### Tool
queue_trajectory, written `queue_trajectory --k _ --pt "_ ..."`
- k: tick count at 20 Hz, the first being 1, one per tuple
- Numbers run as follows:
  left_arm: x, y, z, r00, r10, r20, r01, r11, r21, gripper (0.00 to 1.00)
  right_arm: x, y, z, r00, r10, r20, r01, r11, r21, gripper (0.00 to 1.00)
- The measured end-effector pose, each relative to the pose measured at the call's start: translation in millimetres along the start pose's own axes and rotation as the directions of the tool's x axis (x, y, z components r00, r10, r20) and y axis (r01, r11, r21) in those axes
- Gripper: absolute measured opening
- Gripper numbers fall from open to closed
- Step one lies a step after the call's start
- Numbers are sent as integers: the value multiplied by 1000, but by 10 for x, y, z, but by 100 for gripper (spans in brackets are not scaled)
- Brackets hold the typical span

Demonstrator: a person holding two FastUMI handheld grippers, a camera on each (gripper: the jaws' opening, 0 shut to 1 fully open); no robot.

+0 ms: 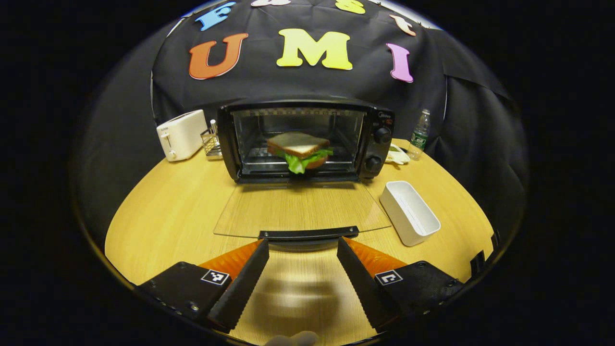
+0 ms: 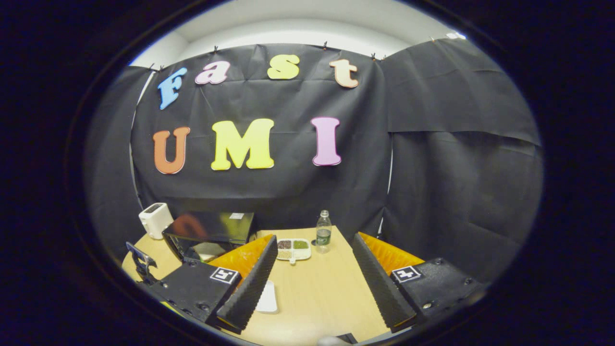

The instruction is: Open the electric oven with the left hand, put the food in, and close the electric oven.

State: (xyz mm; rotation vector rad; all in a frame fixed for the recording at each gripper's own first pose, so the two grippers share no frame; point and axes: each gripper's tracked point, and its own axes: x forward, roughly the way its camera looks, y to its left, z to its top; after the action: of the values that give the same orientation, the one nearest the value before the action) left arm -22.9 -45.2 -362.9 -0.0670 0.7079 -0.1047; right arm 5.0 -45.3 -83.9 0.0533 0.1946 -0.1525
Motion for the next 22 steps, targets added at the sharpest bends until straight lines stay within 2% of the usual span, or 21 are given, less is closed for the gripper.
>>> queue_trajectory --k 6,22 --pt "213 -20 -148 999 7 -37 -7 1000 -4 94 6 -156 -105 999 -33 -32 33 999 4 90" --pt "400 28 -269 996 13 -89 -16 999 -38 94 183 -59 -177 995 -12 -96 13 1000 1 91"
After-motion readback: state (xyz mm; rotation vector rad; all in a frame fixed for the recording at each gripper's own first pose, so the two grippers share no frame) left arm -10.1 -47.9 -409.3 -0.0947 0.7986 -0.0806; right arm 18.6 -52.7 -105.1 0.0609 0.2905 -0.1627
